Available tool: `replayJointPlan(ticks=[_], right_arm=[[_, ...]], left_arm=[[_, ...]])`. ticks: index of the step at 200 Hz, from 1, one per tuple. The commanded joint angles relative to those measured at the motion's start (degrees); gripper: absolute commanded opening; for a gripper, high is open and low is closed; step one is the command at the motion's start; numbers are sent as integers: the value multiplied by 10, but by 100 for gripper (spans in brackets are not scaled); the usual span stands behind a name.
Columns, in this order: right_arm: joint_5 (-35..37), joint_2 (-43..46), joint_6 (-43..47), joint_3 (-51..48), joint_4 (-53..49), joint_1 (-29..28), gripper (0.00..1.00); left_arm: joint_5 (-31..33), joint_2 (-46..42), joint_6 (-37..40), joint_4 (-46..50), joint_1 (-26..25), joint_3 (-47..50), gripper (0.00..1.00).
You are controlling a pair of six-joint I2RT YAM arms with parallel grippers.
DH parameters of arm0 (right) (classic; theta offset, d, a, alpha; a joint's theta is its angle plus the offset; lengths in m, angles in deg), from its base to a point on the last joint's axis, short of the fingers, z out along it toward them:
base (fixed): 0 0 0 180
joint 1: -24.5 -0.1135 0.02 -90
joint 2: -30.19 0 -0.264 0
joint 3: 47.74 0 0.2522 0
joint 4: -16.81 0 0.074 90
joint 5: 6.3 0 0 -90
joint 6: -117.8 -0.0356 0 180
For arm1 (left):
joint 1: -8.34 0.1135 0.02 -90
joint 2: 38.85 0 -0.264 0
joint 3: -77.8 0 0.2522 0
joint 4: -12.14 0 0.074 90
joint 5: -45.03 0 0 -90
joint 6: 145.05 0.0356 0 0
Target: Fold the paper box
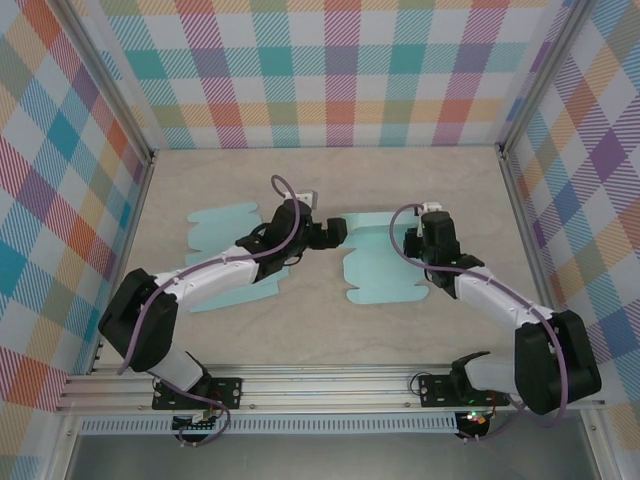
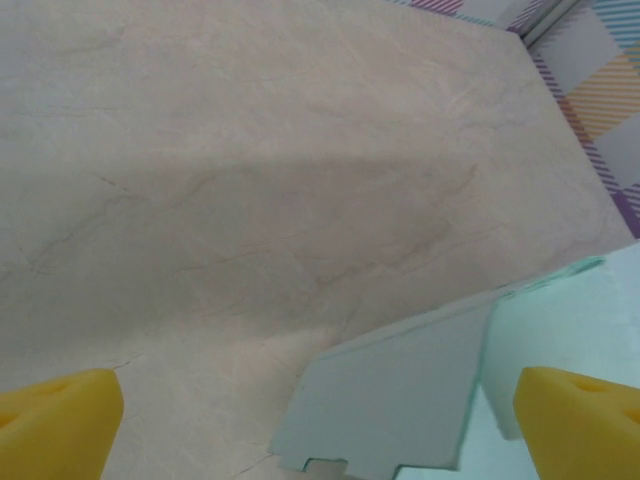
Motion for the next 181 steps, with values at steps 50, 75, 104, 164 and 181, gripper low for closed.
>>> replayJointPlan(ticks=[50,75,104,164,181], right_arm=[[-27,15,13,-9,44,-4,0],[-33,9,12,-6,45,-4,0],[-43,9,13,-9,48,-4,0],[-31,-2,8,-15,56,-4,0],[-32,-8,6,-15,59,-4,0]], left_arm=[[22,57,8,-68,-25,-23,99],[19,73,8,-98,-41,-28,100],[16,86,1,-149,-58,-29,100],[104,50,-72,-157,-63,19,97],[118,18,-90,-137,-63,55,95]])
